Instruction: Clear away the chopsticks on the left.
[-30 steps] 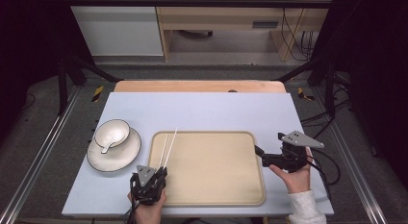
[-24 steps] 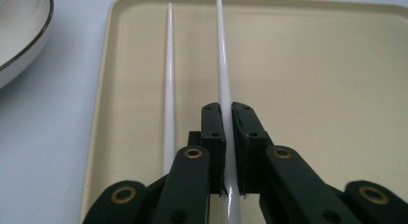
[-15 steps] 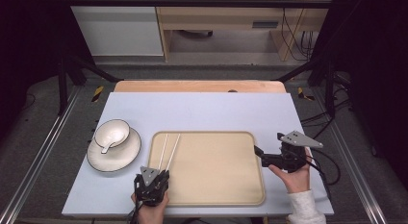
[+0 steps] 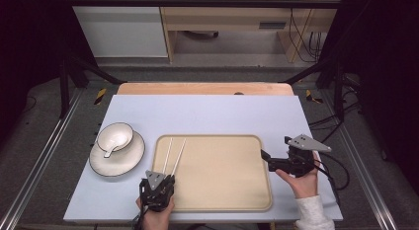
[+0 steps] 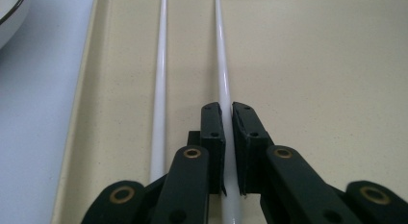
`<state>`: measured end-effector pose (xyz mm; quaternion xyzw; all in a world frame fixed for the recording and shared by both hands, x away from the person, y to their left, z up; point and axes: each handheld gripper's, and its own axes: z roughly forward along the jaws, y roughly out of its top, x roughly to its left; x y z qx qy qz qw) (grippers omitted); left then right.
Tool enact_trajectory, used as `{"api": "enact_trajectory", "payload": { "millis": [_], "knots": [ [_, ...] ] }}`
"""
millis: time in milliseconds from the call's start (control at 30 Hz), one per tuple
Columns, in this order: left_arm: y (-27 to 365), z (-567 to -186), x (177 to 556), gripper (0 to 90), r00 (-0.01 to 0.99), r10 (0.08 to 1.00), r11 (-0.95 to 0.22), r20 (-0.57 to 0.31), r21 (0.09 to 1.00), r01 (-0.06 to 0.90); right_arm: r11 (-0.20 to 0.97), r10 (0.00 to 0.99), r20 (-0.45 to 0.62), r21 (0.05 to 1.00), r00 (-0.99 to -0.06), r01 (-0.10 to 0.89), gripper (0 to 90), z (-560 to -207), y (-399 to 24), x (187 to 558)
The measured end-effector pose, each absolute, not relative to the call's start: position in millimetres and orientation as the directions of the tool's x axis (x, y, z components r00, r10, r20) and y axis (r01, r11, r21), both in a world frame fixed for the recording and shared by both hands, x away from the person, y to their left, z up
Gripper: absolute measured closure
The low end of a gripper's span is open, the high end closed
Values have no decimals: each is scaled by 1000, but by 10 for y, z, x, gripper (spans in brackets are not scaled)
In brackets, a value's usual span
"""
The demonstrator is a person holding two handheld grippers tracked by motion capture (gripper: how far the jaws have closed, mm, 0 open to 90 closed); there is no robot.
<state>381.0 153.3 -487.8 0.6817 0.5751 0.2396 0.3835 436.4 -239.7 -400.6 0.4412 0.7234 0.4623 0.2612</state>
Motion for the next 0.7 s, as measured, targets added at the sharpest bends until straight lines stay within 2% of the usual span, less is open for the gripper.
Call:
{"api": "enact_trajectory", "payload": {
  "millis": [367,567,700],
  "knots": [
    [1523,-4866,3838,823,233,966,-53,-115,793,607,185,880,28,899,-474,396,43,-4005,-2400,4364],
    [1549,-4771,3850,766,276,954,-71,-117,806,588,186,880,26,900,-474,394,43,-3995,-2416,4358],
    [1586,-4649,3876,696,313,942,-79,-121,827,557,182,881,26,903,-472,389,42,-3981,-2433,4350]
  ]
}}
